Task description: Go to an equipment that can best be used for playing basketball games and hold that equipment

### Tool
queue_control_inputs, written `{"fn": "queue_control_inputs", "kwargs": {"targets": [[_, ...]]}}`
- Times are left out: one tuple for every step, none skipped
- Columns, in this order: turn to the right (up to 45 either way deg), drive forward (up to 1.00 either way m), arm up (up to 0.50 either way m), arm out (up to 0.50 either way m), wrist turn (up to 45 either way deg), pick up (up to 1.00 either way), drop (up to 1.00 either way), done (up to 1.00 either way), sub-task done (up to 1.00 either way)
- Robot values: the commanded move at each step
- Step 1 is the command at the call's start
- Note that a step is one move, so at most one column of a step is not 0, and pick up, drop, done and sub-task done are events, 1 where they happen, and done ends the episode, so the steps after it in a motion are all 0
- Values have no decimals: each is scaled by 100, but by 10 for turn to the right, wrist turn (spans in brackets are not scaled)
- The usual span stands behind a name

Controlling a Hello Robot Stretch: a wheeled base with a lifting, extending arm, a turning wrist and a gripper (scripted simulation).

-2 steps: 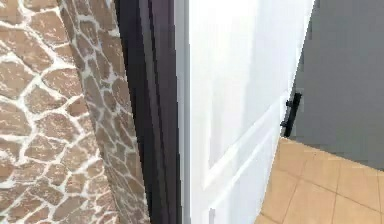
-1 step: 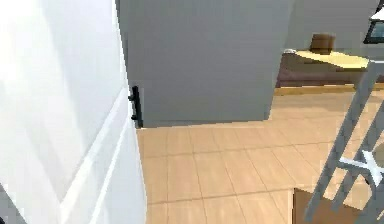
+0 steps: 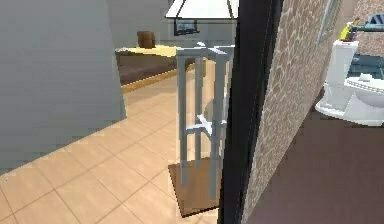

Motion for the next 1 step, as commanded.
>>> {"fn": "queue_control_inputs", "kwargs": {"targets": [[0,10,0,0,0,0,0,0,0]]}}
